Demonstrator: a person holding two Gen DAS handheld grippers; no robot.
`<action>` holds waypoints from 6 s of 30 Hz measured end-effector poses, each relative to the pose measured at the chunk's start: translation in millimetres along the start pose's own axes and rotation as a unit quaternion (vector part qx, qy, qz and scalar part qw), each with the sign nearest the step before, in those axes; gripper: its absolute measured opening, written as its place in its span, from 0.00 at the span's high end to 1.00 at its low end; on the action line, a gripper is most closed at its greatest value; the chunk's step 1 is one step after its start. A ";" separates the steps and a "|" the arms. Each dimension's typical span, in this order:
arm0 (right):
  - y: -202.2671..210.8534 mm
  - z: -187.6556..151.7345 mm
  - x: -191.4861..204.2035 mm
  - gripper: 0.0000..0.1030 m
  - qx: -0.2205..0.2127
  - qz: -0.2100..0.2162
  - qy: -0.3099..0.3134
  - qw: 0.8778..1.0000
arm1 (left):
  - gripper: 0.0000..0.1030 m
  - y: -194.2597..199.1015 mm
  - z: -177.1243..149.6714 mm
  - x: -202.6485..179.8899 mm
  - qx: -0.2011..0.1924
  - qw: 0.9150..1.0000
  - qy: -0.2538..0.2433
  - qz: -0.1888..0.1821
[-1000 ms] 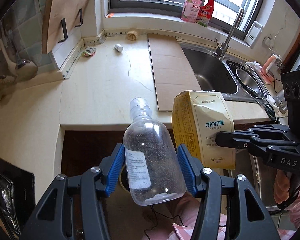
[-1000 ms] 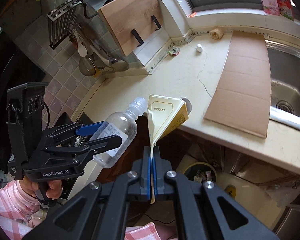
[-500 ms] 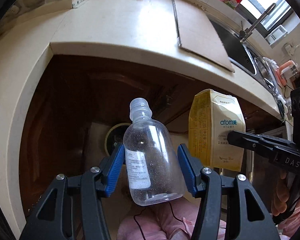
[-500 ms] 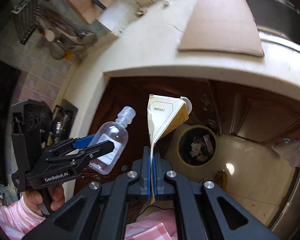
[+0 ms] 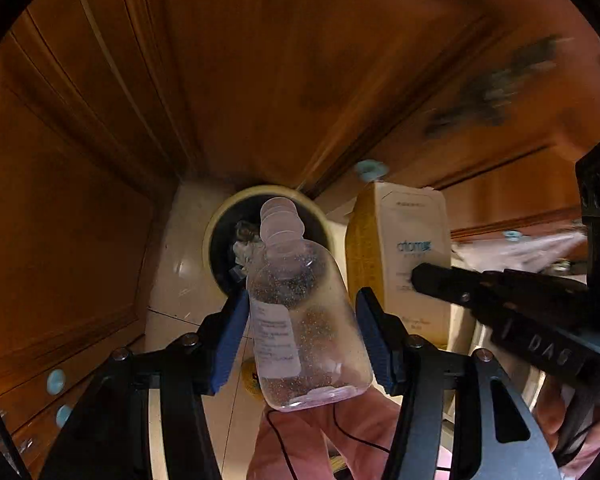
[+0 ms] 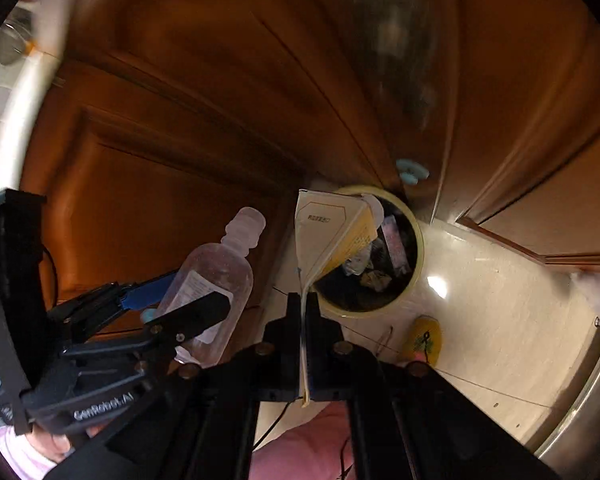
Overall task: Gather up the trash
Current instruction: 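Open both tools to drop the bottle and packet into the bin, then raise both open tools back to the counter corner, then grasp the green-and-white wrapper with the left tool while the right tool grasps the white dropper bottle, then carry the wrapper and dropper bottle down over the floor bin with both tools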
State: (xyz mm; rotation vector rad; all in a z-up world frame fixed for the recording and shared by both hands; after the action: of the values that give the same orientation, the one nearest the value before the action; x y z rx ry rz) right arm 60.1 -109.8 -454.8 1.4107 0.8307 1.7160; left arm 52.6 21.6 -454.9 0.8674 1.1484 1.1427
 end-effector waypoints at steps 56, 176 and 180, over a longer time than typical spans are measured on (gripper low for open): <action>257.2 6.2 127.3 0.79 -0.143 -0.034 0.045 0.988 | 0.22 346.8 28.1 -23.6 -0.207 0.976 -0.046 0.050; 215.4 471.5 50.4 0.76 -0.172 -0.029 0.081 0.981 | 0.95 208.3 506.7 -55.0 -0.234 0.963 0.031 0.128; 237.9 440.9 61.4 0.76 -0.182 -0.021 0.077 0.980 | 0.95 245.5 468.7 -73.1 -0.241 0.963 0.003 0.118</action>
State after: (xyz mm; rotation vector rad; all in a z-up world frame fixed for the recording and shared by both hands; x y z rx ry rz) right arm 452.1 -168.1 -142.3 1.0188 0.5819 1.8502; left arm 451.9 23.7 -100.2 0.6268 0.7296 1.5402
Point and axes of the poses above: each gripper's, at about its wrist camera, not at the fingertips, and y roughly against the way its jaws point, x to its left, z to its top, the point moved 3 cm from there along -y, roughly the way its jaws point, and after that the axes turned 6 degrees about -x, right-handed, at the moved point
